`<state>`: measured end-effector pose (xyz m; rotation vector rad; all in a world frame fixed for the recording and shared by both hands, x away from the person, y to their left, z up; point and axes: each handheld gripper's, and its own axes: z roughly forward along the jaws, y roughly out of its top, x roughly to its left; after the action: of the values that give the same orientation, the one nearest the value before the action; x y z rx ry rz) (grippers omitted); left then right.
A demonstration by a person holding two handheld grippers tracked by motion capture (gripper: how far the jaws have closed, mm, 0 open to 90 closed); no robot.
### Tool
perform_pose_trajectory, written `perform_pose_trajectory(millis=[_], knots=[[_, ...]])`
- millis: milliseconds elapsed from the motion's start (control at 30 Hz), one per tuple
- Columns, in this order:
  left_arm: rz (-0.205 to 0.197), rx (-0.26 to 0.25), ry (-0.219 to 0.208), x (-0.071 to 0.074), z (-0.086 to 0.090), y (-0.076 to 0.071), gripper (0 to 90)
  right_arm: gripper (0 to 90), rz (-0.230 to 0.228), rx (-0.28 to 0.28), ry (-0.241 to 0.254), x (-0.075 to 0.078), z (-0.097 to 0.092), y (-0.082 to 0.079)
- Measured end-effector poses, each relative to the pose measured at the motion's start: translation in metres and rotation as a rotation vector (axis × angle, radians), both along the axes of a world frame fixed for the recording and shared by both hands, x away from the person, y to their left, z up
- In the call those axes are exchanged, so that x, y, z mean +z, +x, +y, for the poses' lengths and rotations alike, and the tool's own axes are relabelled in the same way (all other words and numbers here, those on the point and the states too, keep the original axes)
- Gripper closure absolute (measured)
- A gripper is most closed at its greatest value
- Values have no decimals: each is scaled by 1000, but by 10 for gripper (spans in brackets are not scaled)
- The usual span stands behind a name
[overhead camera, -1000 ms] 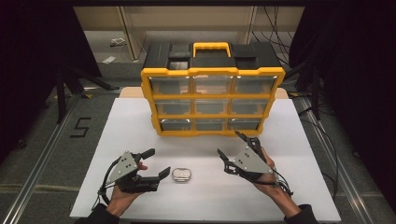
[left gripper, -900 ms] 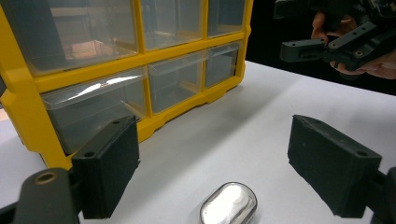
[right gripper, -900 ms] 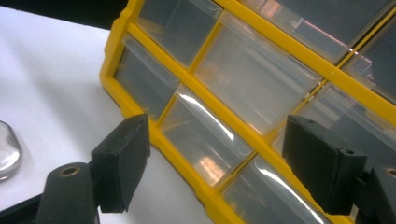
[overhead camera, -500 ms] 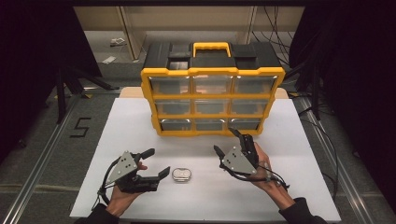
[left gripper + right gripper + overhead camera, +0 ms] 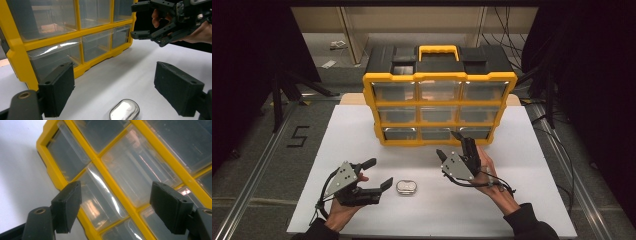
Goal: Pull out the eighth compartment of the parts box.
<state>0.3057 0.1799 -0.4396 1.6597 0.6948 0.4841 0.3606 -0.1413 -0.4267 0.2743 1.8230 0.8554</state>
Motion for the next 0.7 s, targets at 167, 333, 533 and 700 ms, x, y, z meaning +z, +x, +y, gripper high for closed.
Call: perform_pose_trajectory(millis=[167,333,533,700], knots=[[3,-4,-2,-1,-2,0,164,273,-15,-8,-47,-6,5,8],[1,-7,2,-1,-2,0,164,282,-37,-19,-98,-10,8,15],[-1,-5,-5,0,-1,0,164,290,-54,-28,-144,-15,11,22],[0,-7,-2,-1,-2,0,164,310,-92,-35,-196,-21,14,28]])
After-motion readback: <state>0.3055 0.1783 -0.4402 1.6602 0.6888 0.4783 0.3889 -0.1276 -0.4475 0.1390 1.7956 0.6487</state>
